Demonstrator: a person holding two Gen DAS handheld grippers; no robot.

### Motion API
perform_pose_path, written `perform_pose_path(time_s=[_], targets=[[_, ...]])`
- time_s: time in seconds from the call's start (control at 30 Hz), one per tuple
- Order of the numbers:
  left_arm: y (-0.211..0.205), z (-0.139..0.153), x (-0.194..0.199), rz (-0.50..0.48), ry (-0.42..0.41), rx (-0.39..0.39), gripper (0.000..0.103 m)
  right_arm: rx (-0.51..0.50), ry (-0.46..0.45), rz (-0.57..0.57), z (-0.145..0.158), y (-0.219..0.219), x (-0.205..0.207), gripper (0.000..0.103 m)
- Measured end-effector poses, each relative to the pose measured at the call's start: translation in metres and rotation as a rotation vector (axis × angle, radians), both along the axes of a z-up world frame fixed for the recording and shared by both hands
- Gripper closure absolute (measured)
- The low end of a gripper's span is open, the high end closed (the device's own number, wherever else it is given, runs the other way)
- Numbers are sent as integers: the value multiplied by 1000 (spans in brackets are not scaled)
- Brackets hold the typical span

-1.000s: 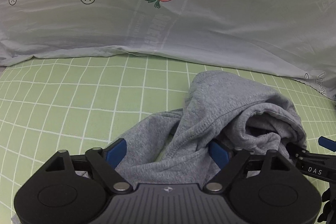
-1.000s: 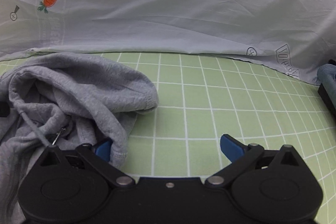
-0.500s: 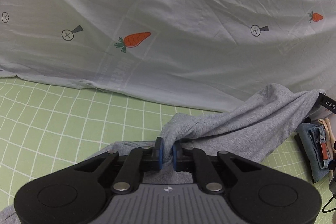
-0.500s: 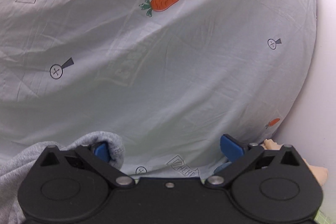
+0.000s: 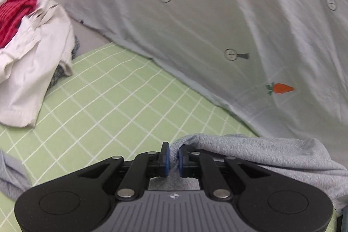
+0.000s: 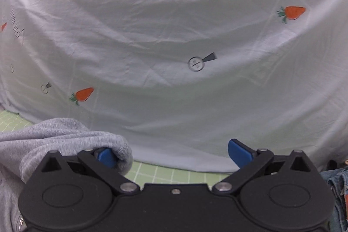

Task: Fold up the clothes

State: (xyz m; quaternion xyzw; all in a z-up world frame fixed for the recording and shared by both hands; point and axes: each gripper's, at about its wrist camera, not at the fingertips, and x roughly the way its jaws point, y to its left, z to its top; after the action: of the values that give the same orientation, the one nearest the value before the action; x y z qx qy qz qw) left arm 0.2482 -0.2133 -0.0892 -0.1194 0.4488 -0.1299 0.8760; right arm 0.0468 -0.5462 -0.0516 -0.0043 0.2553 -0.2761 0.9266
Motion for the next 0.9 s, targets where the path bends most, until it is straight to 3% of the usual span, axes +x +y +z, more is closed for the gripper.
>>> perform_pose_path(time_s=[0.13, 0.37, 0.5, 0.67, 0.7, 0.8, 0.87, 0.9], targets=[[24, -36, -5, 57, 111, 27, 92, 36, 112, 58, -38, 34, 17, 0], [22, -43, -10, 15, 104, 72, 89, 88, 168, 18, -51, 27, 22, 0], [25, -44, -7, 21, 109, 53, 87, 83, 102, 43, -33, 25, 23, 0], [32, -44, -11, 23, 87, 108, 83, 127, 73, 174, -24, 29, 36, 0], [34, -44, -11, 34, 91, 109, 82, 123, 107, 204, -27, 32, 40, 0], [46, -47, -9, 77, 112, 90, 75, -16, 335, 231, -62, 51, 49, 0], [49, -48, -9, 85, 117, 83, 71, 27, 376, 215, -78, 51, 45, 1], [49, -48, -10, 87, 115, 86, 70, 105, 376, 191, -85, 44, 42, 2]])
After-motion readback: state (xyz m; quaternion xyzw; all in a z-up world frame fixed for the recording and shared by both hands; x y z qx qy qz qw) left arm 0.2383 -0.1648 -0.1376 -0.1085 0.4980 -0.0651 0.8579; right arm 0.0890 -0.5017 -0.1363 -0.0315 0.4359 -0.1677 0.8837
